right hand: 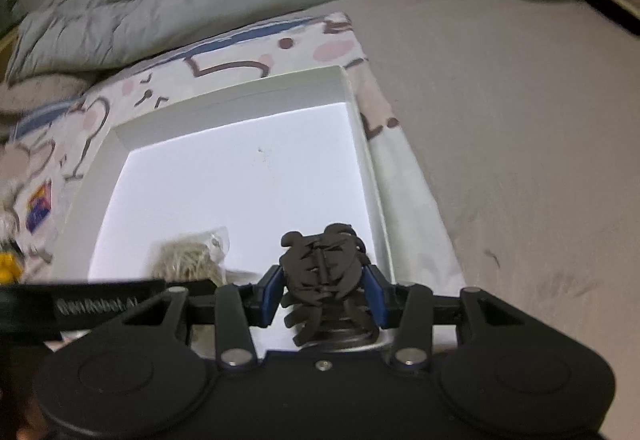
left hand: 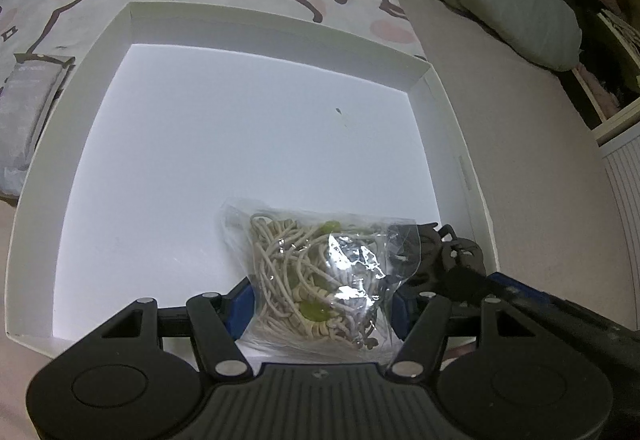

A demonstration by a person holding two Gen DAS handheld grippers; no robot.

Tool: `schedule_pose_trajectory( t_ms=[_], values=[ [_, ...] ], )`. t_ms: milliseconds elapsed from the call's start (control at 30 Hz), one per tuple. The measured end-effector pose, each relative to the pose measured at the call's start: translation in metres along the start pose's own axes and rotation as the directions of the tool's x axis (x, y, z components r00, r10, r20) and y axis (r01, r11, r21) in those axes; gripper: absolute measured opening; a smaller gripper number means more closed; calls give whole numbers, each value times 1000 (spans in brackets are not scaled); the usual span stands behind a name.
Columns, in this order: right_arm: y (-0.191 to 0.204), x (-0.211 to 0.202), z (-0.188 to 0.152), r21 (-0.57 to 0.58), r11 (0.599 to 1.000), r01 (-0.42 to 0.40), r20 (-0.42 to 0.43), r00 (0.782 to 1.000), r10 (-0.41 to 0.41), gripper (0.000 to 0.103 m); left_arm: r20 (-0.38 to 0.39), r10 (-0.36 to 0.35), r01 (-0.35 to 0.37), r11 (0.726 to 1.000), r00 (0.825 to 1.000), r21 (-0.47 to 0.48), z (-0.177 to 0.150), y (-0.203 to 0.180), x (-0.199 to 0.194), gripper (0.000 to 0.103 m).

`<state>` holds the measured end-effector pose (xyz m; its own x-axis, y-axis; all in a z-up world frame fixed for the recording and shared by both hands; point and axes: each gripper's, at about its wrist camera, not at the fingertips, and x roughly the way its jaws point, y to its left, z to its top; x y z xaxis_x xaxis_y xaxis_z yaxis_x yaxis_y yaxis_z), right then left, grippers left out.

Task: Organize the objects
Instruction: 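Carry the cord bag with the left tool while the right tool carries the clip to the white tray, then lower the cord bag and clip into the tray and open both tools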

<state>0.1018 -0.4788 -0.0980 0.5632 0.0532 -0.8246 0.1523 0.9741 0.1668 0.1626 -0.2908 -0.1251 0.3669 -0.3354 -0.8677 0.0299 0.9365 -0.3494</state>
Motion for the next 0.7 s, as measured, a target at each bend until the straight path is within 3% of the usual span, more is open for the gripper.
schedule_pose_trajectory(
  t_ms=[233,400,600,700],
  values=[
    [-13,-19,7,117,993,-22,48,999,16,46,-7,-32,32,998,999,-62,0,-7,3,66],
    [-16,-18,7,127,992,-5,43,999,-1,45,-24,-38,37,997,999,-62,-2,-11,1,78],
    [-15,-18,9,123,992,-7,46,999,2,46,57,13,-14,1000,998,19,1,-3,-16,79],
    [-17,-21,7,124,992,-14,53,999,8,46,70,-7,7,1000,997,12,4,5,-23,79]
  ],
)
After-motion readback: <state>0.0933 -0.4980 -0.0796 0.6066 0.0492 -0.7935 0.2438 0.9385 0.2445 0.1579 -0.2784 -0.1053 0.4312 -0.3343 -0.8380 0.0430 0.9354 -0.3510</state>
